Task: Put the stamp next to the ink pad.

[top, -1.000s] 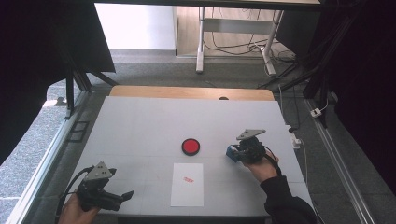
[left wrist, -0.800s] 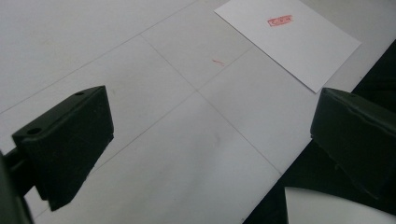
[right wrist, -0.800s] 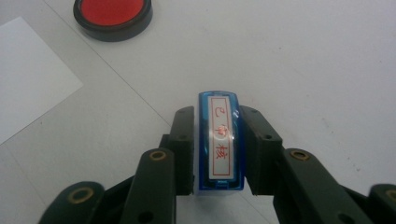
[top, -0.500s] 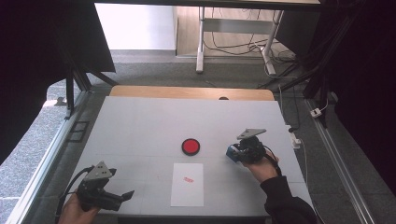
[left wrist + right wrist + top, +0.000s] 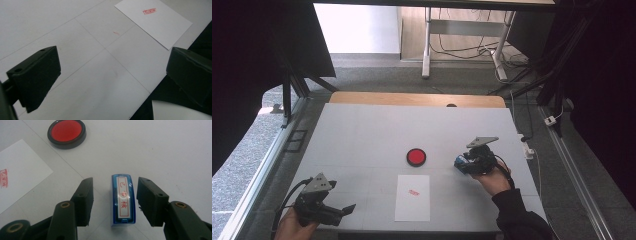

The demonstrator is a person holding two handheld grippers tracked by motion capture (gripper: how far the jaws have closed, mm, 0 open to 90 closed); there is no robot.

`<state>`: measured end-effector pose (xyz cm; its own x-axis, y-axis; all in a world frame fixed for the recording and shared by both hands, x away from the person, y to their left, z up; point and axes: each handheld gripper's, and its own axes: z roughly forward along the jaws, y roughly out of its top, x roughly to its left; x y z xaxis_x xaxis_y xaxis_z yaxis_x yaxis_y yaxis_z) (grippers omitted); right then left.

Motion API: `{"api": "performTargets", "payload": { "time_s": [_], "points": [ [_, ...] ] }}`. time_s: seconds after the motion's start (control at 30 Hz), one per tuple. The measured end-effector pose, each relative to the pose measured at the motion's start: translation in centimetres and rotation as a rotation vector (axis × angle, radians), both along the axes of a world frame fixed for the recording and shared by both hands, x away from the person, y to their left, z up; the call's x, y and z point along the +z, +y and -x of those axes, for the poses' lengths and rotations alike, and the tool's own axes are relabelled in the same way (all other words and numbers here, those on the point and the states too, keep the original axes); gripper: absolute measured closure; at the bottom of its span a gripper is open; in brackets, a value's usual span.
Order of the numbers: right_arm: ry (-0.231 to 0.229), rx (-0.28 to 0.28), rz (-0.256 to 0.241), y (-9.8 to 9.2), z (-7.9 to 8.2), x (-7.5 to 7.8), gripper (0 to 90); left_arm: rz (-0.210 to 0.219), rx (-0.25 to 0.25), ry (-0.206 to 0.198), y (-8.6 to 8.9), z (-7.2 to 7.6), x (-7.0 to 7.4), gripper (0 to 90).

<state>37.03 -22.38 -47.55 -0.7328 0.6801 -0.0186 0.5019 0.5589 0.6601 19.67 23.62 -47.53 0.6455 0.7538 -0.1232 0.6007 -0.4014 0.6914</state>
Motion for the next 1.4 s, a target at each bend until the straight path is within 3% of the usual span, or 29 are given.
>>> {"api": "performTargets", "payload": {
  "time_s": [0.3,0.6,0.97,1.4],
  "points": [
    [0.002,-0.018,-0.001,0.0,0.0,0.1,34.9,0.001,-0.001,-0.001,0.0,0.0,0.0,0.0],
    [-0.007,-0.027,-0.032,0.2,0.1,0.1,17.6,0.004,0.0,-0.001,0.1,0.0,0.0,0.0],
    [-0.005,-0.04,-0.054,0.6,0.7,0.4,3.7,0.008,0.001,0.0,0.1,0.0,0.0,0.0],
    [-0.029,-0.023,-0.079,1.0,2.1,1.3,2.5,0.009,0.001,-0.001,0.2,0.0,0.0,0.0]
  ]
}}
